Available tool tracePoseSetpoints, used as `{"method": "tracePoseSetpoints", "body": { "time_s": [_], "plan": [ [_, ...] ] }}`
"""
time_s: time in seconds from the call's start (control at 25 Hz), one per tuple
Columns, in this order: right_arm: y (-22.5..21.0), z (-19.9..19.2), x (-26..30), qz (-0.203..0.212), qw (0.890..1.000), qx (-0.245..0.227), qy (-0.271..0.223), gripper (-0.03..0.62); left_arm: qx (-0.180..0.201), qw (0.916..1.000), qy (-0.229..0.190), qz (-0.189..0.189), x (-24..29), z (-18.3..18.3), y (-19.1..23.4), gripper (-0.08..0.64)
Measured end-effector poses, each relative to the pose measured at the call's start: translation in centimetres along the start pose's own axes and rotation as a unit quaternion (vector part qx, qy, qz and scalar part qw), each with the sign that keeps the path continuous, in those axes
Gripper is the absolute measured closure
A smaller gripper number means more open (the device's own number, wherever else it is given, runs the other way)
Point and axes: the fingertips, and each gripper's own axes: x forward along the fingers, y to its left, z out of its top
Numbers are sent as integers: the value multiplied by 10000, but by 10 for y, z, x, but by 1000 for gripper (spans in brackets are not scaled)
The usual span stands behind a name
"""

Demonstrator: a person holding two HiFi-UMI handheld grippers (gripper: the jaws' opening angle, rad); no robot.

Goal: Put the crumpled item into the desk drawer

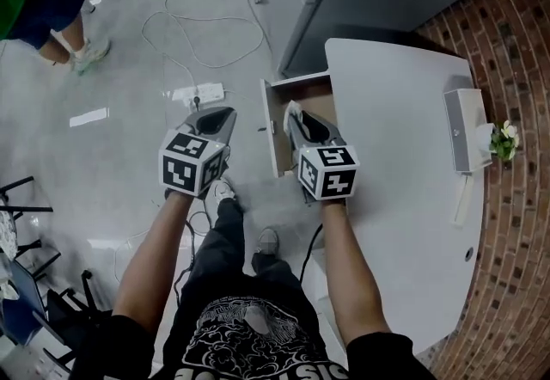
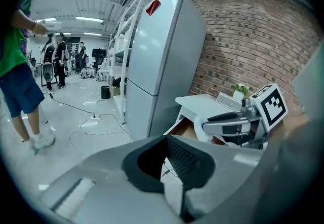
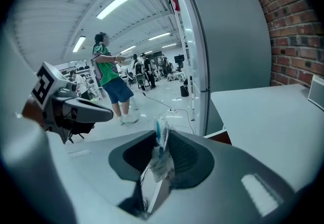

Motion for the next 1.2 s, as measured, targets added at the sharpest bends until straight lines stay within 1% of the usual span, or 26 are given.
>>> {"method": "tracePoseSetpoints", "body": {
  "time_s": [0.2, 0.48, 0.8, 0.96, 1.2],
  "plan": [
    [-9, -18, 32, -68, 9997, 102, 191, 503, 9, 9997, 205, -159, 25, -15, 15, 561],
    [-27, -51, 62, -288, 9980, 243, 503, 503, 27, 9981, 403, -459, 60, -29, 24, 561],
    [-43, -81, 93, -446, 9955, 425, 725, 502, 100, 9964, 488, -681, 85, -37, 34, 561],
    [-49, -96, 108, -584, 9936, 533, 810, 502, 83, 9955, 550, -762, 95, -44, 40, 561],
    [-61, -112, 120, -771, 9911, 602, 900, 500, 169, 9942, 573, -896, 110, -46, 41, 561]
  ]
}}
